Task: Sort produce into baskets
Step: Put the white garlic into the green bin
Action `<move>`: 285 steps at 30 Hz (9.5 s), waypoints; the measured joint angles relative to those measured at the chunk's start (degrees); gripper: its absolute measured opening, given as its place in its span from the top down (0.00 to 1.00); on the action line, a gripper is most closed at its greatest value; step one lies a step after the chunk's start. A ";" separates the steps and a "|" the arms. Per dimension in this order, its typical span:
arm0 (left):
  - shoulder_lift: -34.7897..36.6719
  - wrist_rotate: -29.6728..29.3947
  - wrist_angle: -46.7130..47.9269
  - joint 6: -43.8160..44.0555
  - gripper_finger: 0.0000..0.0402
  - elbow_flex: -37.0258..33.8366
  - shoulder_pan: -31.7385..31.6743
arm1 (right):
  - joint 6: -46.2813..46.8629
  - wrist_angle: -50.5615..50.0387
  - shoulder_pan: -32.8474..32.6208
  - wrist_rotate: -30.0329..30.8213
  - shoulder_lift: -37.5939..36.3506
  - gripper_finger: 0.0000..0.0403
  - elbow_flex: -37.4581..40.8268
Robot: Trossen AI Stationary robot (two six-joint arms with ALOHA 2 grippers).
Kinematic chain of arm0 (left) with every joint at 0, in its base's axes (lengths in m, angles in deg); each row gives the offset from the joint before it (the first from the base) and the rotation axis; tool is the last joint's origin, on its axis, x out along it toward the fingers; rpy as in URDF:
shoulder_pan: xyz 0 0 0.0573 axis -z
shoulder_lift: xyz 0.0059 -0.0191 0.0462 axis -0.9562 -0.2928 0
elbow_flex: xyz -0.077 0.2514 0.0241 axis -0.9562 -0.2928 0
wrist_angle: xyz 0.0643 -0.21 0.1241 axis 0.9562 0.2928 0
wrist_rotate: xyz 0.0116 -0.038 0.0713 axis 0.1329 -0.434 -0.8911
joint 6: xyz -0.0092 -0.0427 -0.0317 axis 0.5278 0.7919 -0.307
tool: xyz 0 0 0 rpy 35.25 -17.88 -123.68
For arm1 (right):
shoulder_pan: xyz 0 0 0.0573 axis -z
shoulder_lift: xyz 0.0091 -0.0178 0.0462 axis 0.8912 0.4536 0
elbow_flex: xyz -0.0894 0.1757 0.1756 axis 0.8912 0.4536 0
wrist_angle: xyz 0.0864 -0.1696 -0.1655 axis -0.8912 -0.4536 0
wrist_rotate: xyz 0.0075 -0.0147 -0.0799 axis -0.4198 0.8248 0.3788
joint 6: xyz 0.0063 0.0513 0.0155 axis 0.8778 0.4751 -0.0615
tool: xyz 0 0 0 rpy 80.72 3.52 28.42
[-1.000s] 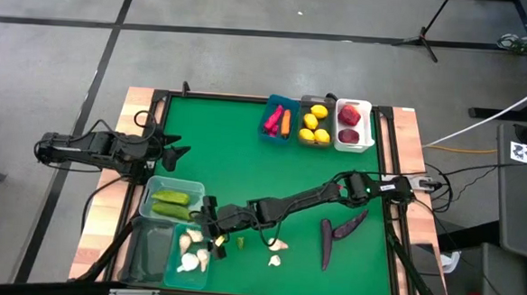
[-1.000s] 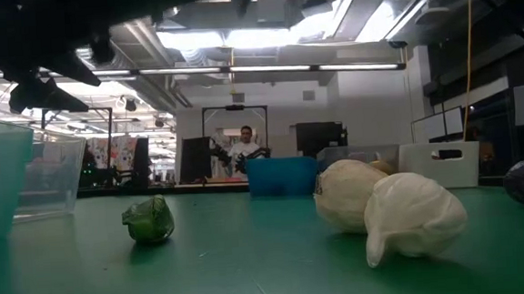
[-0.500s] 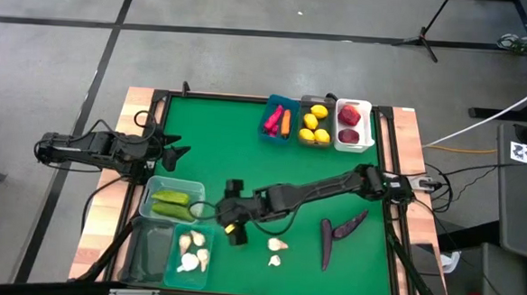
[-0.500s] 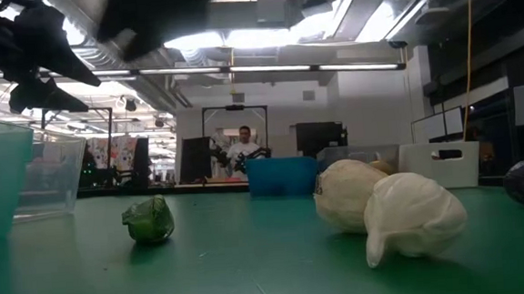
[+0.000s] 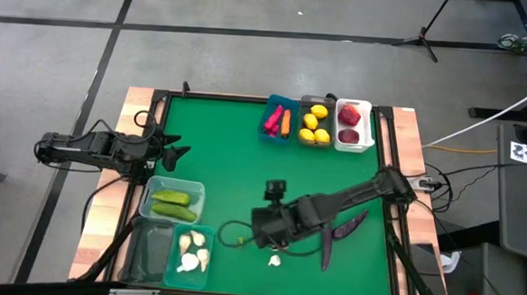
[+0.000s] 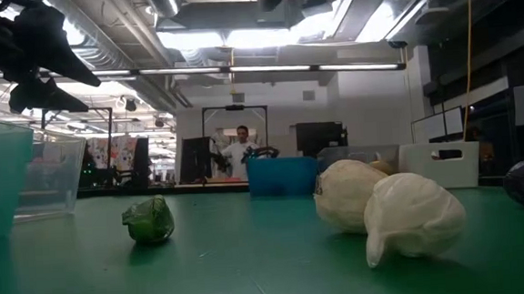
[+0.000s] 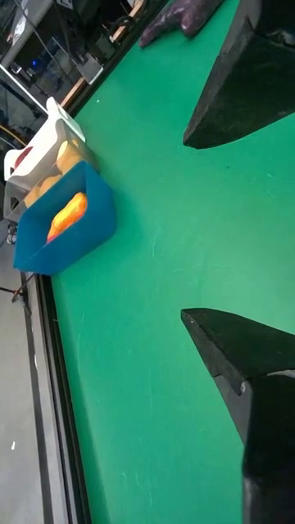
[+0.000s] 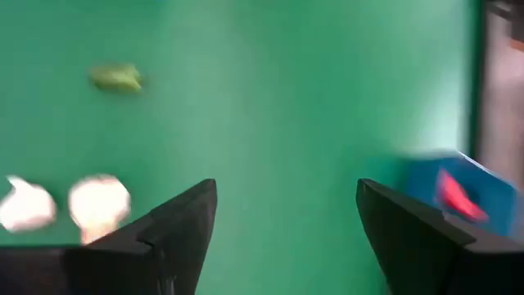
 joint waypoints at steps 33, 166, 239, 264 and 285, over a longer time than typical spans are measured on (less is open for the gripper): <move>0.00 0.01 0.01 0.02 0.18 0.00 0.00 | 23.50 66.06 -5.00 -5.07 -28.01 0.28 68.26; -6.66 39.83 -46.39 -30.37 0.49 2.34 11.05 | -8.33 86.49 10.05 -32.06 14.84 0.41 16.35; -6.77 40.95 -37.40 -28.84 0.41 2.29 11.05 | 10.27 35.15 -7.97 -20.50 4.39 0.41 30.71; -6.77 40.56 -37.40 -28.63 0.41 2.29 11.05 | 4.43 36.77 -5.32 -16.85 4.87 0.72 27.86; -6.64 37.91 -37.43 -29.87 0.41 2.30 11.04 | -15.52 86.22 5.22 -26.99 9.53 0.75 19.37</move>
